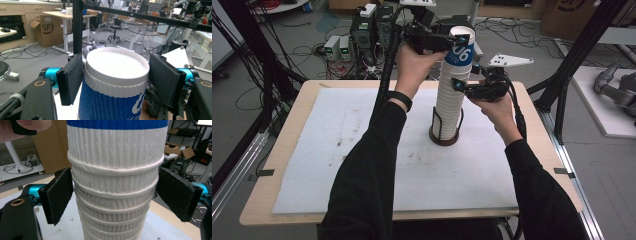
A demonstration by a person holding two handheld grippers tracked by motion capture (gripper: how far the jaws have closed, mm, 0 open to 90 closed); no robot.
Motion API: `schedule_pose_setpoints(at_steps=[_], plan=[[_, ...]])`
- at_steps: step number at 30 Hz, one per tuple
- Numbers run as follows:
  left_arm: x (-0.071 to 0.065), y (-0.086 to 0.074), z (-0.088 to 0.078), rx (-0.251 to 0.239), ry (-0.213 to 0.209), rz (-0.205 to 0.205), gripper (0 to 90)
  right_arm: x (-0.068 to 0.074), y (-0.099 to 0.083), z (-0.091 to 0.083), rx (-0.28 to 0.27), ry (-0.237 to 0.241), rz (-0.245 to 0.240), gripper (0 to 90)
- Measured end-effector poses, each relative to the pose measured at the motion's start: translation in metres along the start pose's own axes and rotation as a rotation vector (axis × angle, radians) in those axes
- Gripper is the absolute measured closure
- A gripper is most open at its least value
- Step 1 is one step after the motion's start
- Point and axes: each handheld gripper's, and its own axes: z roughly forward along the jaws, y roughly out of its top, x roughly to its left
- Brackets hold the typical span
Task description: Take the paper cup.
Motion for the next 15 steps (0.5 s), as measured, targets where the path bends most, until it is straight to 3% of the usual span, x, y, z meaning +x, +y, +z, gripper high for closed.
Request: schedule_pose_setpoints(at_steps=[7, 15], plan=[[0.0, 0.003, -0.002, -0.002, 0.001, 0.01, 30.0, 0.001, 0.0, 0.0, -0.001, -0.001, -0.001, 15.1], [-0.007, 0.019, -0.012, -0.077, 0.018, 0.048, 30.2, 0.001, 0.0, 0.001, -0.002, -0.002, 0.001, 15.1]])
